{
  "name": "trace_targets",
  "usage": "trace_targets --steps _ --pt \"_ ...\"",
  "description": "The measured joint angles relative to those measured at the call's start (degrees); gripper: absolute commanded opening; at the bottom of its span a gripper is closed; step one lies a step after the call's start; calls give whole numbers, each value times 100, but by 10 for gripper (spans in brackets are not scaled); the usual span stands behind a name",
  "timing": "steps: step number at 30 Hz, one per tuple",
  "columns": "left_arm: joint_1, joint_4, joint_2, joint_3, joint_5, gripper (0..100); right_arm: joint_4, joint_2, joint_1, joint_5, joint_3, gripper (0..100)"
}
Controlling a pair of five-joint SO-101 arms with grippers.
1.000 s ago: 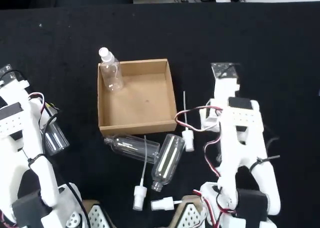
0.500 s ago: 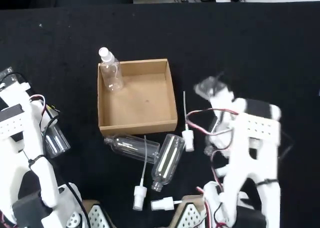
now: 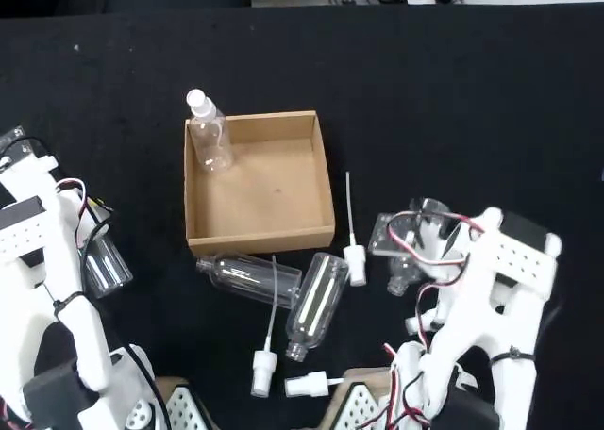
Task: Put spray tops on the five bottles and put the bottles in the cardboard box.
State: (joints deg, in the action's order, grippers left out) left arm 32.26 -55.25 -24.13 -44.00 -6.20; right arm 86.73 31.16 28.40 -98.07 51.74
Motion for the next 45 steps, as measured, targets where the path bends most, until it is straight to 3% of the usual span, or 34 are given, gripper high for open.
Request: trace_targets --steps 13,19,24,28,35,37,40,45 --pt "0 0 0 0 0 60 -1767 0 62 -62 1319 230" --pt "0 0 0 0 0 60 -2497 0 536 316 1371 90" --pt "0 0 0 0 0 60 -2532 0 905 440 1310 82" --pt "0 0 0 0 0 60 -2532 0 1169 1240 914 78" --pt "0 0 0 0 0 60 -2532 0 1873 3446 237 84" --pt "0 0 0 0 0 60 -2523 0 2048 3701 211 114" --pt "0 0 0 0 9 60 -2171 0 1934 3473 211 191" --pt "0 0 0 0 9 60 -1433 0 1090 2321 220 262"
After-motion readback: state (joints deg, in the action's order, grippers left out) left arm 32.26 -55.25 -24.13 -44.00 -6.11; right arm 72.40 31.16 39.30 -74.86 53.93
